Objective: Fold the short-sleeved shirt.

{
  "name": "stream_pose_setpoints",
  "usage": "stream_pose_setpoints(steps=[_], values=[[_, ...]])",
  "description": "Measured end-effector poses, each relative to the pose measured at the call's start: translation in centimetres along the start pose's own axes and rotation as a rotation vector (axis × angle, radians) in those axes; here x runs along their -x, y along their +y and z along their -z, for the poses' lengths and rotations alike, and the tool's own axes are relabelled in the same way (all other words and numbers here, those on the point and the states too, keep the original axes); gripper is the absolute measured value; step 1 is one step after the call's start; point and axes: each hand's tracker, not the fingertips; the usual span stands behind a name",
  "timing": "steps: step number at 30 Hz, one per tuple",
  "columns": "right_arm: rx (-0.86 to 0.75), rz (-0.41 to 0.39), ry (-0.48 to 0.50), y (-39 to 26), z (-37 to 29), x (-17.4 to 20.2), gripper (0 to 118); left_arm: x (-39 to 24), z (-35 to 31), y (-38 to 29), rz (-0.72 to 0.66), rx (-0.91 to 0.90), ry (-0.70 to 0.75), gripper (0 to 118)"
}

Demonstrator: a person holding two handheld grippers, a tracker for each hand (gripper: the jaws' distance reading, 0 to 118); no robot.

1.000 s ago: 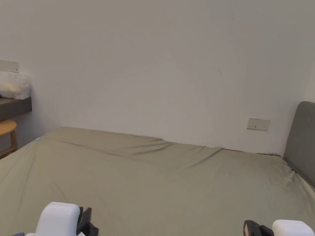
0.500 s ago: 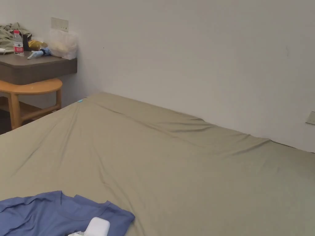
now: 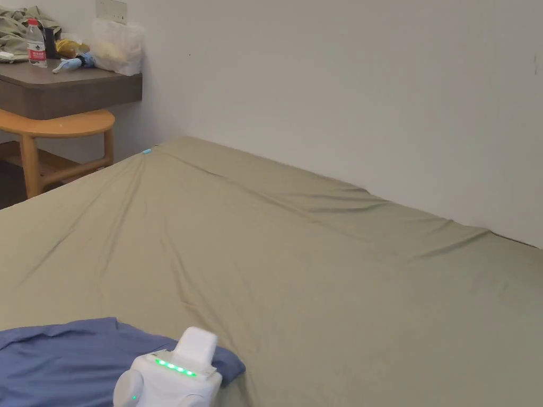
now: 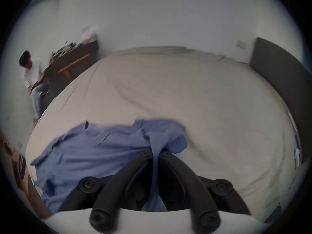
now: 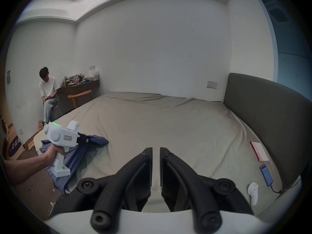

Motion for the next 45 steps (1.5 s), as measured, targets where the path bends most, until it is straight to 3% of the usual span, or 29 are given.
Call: stream_pose_setpoints(steps=[6,11,21,24,25,26,28,31,35,37,42,45], values=[[-0.064,0.066,-0.057,1.4,-3.6,-4.2,19,-9.7,-6.3,3.4,0.09,-0.118,-0.24,8],[-0.122,0.071,-0.162,1.4,-8.3,-7.7,19,-22.7,-11.4,3.4,0.275,-0.178,-0.443,8],[-0.18,0.094,-0.393,-0.9,-17.3,-14.5,19,-45.6,-20.6,-5.4,0.491,-0.083,-0.948,8],[-0.162,0.119,-0.441,-2.0,-18.8,-15.9,19,-49.8,-21.3,-9.1,0.527,-0.007,-0.977,9],[-0.154,0.126,-0.444,-2.4,-19.2,-16.3,19,-50.2,-21.0,-10.1,0.525,0.023,-0.958,20],[-0.148,0.134,-0.449,-2.9,-19.6,-16.6,19,-50.4,-20.4,-11.3,0.521,0.057,-0.946,46],[-0.137,0.146,-0.462,-3.7,-20.1,-17.1,19,-49.9,-19.0,-12.7,0.514,0.123,-0.937,118],[-0.124,0.166,-0.467,-4.4,-20.4,-17.7,19,-46.0,-17.9,-12.5,0.428,0.144,-0.873,116],[-0.133,0.21,-0.436,-4.8,-19.9,-18.0,19,-36.2,-16.6,-8.4,0.191,0.05,-0.729,116],[-0.133,0.215,-0.411,-4.7,-19.2,-17.9,19,-30.5,-15.3,-6.4,0.094,-0.006,-0.613,116],[-0.113,0.195,-0.347,-4.8,-17.1,-16.6,19,-15.7,-10.4,-6.1,0.096,0.037,-0.134,116],[-0.097,0.189,-0.305,-4.8,-15.8,-15.9,19,-7.5,-9.2,-6.9,-0.078,0.121,-0.035,116]])
